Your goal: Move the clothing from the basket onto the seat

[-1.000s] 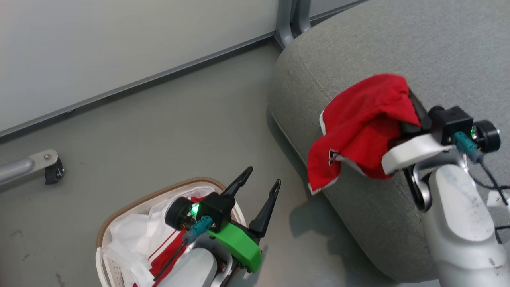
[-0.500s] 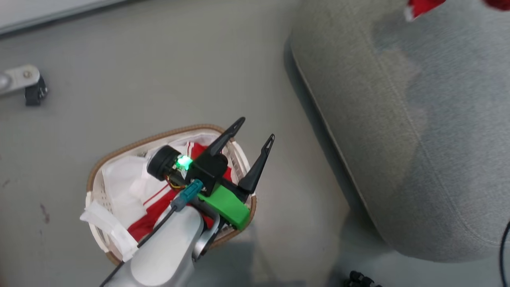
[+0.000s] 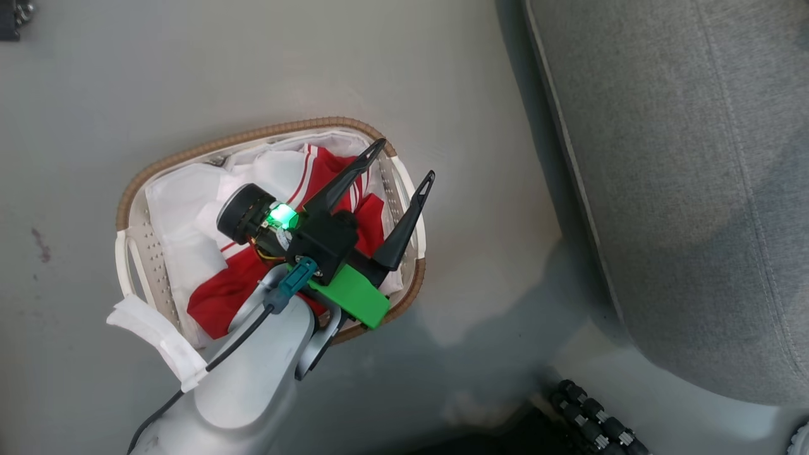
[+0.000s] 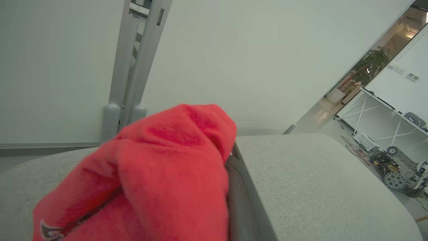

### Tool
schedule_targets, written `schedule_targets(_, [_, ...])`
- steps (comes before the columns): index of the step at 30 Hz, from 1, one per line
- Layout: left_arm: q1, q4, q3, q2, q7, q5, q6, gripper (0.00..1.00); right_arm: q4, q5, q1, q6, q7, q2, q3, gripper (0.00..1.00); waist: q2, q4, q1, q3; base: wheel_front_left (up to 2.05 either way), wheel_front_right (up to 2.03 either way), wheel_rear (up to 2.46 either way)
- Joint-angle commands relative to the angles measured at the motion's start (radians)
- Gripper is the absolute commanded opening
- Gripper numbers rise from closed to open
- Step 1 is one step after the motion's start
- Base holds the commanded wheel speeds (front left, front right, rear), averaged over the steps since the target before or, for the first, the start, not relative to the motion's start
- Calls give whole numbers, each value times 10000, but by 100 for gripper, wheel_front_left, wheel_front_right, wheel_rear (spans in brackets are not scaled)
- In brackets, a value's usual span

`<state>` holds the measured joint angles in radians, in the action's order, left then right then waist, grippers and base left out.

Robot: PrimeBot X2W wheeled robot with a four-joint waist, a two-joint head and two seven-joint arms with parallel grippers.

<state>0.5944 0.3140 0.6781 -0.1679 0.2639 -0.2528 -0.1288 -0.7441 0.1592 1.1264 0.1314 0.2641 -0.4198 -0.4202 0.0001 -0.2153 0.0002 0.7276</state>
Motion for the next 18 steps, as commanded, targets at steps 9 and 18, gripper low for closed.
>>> schedule_targets(9, [-144, 179, -212, -161, 9, 33, -30, 100, 89, 74, -1582, -14, 4, 749, -610, 25, -1, -277, -2, 292, 0, 0, 0])
schedule_targets(18, [-400, 287, -411, 6, 9, -77, -31, 100, 727, 275, -3105, -14, 3, 1385, -723, 100, -1, -307, -2, -415, 0, 0, 0])
